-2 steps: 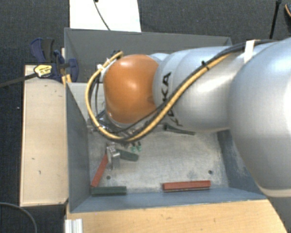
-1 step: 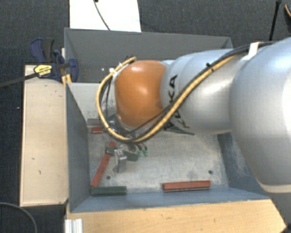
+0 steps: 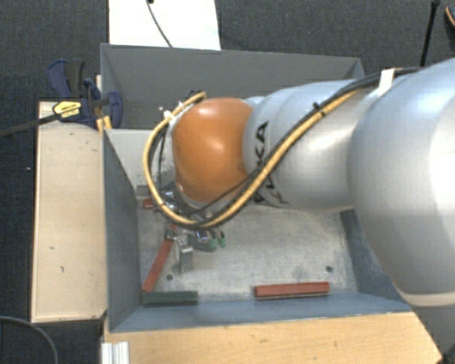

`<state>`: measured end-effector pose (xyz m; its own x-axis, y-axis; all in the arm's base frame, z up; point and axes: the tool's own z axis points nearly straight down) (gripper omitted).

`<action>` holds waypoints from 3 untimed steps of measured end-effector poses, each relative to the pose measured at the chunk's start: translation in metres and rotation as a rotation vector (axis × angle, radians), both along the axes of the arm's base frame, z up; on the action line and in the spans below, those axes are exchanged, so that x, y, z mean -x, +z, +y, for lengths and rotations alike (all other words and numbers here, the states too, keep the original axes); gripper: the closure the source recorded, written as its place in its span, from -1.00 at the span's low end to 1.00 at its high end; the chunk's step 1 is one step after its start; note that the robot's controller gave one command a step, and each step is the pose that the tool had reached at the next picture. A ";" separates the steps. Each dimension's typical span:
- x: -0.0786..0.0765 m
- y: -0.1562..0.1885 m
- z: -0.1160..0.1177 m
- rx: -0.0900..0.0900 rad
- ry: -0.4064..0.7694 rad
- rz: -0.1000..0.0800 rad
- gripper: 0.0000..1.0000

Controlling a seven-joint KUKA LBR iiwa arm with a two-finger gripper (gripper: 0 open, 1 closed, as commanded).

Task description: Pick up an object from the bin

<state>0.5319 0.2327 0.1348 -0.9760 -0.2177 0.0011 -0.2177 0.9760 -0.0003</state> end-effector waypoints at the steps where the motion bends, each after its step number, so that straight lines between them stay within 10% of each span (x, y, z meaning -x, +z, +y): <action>1: 0.013 -0.062 0.017 -0.002 0.446 -0.004 -1.00; 2: -0.011 -0.064 -0.047 0.000 -0.056 -0.002 1.00; 3: -0.011 -0.064 -0.046 -0.001 -0.056 -0.001 1.00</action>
Offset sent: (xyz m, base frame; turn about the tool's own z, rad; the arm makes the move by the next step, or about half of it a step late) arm 0.0102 -0.0456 -0.0648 0.0531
